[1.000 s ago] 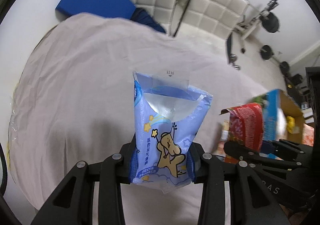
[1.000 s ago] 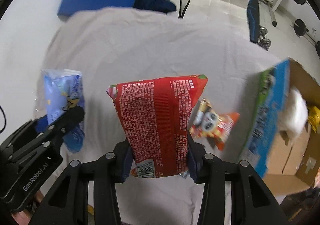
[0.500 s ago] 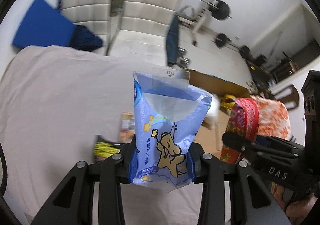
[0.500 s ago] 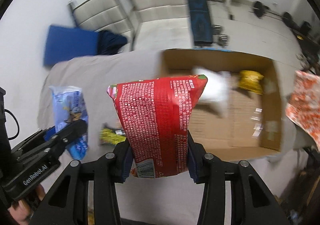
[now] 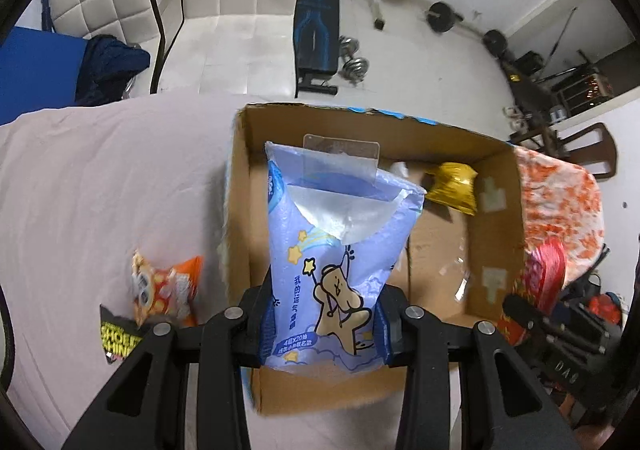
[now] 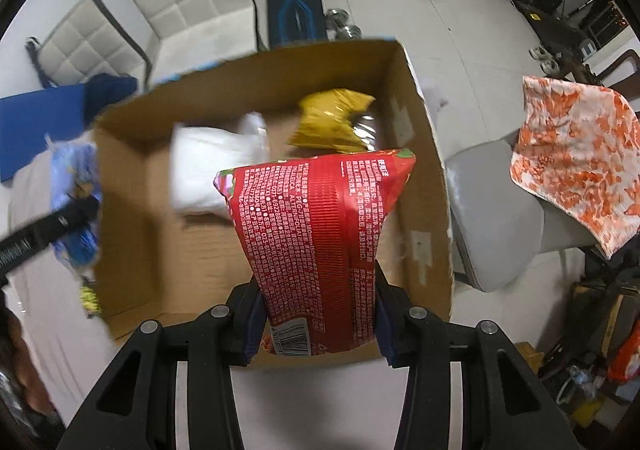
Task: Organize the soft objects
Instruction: 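Carry both packs into the cardboard box and open both tools to release them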
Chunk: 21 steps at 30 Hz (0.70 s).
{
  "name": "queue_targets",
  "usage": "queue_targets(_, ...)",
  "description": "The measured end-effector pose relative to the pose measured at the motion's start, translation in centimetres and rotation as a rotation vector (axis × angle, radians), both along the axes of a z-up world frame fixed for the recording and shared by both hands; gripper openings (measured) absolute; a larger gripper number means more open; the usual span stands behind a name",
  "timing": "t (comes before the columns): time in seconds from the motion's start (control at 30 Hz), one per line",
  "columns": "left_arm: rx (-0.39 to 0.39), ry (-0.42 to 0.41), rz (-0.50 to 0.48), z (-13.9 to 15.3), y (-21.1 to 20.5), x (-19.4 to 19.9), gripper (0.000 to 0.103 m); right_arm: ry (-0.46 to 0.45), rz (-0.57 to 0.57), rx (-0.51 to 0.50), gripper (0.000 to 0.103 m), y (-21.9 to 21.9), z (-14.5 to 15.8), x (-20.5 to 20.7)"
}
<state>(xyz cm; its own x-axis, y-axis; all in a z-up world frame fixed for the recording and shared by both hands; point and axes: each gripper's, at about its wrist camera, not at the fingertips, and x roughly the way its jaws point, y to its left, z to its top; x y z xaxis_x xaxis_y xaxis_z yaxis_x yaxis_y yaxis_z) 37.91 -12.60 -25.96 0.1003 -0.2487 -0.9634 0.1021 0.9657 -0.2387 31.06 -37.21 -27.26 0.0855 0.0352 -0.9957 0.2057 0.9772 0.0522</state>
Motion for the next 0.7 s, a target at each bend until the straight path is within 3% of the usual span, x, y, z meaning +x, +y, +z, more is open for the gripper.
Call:
queue_targets(0.1, 0.014, 0.051, 0.009, -2.2, -0.9, 1.5, 0.036, 0.047, 0.0, 0.013, 0.047, -0.8, -4.0, 1.2)
queue_targets(0.33, 0.084, 0.109, 0.015, -5.9, -1.6, 3.5, 0.038, 0.1, 0.039, -0.002, 0.048, -0.6, -8.2, 2.5)
queue_targets(0.57, 0.173, 0.134, 0.003, -8.0, -2.5, 4.4, 0.044, 0.157, 0.07, -0.004, 0.048, -0.1, -10.3, 3.3)
queue_targets(0.7, 0.172, 0.129, 0.003, -7.6, -2.8, 4.5, 0.053, 0.182, 0.076, 0.003, 0.052, -0.1, -11.1, 3.3)
